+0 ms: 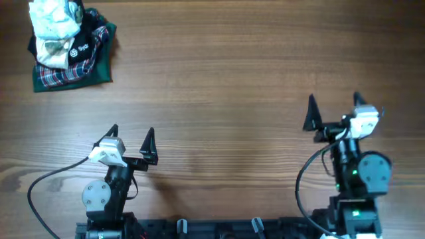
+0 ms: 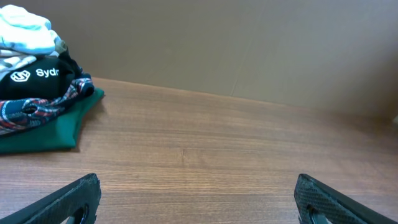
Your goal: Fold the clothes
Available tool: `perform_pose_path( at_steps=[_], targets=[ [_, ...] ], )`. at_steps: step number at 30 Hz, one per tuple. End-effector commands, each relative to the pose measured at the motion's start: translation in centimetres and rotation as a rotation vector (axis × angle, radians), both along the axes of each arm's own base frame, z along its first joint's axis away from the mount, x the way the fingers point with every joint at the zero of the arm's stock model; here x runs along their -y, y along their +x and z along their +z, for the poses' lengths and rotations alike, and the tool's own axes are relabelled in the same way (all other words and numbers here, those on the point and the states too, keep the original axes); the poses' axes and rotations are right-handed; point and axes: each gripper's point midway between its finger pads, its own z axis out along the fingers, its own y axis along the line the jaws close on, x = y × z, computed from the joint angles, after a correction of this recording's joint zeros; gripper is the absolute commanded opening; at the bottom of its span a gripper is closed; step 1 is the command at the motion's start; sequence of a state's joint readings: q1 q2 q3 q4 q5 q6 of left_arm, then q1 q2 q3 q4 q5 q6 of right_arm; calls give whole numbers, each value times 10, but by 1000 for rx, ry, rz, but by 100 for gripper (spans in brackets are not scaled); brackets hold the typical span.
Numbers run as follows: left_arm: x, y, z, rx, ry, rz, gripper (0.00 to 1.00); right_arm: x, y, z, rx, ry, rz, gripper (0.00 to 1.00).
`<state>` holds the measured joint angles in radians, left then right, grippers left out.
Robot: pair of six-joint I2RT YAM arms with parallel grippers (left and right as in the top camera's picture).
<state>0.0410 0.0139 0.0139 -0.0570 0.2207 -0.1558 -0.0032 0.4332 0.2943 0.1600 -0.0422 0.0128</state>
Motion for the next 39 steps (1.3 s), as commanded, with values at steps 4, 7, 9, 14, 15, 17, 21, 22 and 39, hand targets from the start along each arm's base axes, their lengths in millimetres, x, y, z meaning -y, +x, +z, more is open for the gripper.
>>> perform_pose_path(
  at_steps=[4, 7, 9, 14, 15, 17, 21, 22, 39],
  targets=[
    [-1, 0, -2, -2, -9, 10, 100, 3, -22, -50, 34, 46, -6, 100],
    [-1, 0, -2, -2, -9, 10, 100, 3, -24, -72, 5, 37, -8, 100],
    [-1, 0, -2, -2, -9, 10, 100, -1, -26, -83, -37, -26, 16, 100],
    [-1, 0, -2, -2, -9, 10, 100, -6, -31, -78, 2, -238, 37, 100],
    [-1, 0, -2, -2, -9, 10, 100, -6, -31, -78, 2, -238, 38, 100],
    [-1, 0, -2, -2, -9, 10, 100, -6, -31, -78, 2, -217, 40, 100],
    [-1, 0, -2, -2, -9, 10, 100, -6, -31, -78, 2, -222, 41, 100],
    [-1, 0, -2, -2, -9, 10, 100, -6, -31, -78, 2, -222, 41, 100],
    [-1, 0, -2, -2, -8, 10, 100, -6, -31, -79, -1, -222, 41, 100]
  ],
)
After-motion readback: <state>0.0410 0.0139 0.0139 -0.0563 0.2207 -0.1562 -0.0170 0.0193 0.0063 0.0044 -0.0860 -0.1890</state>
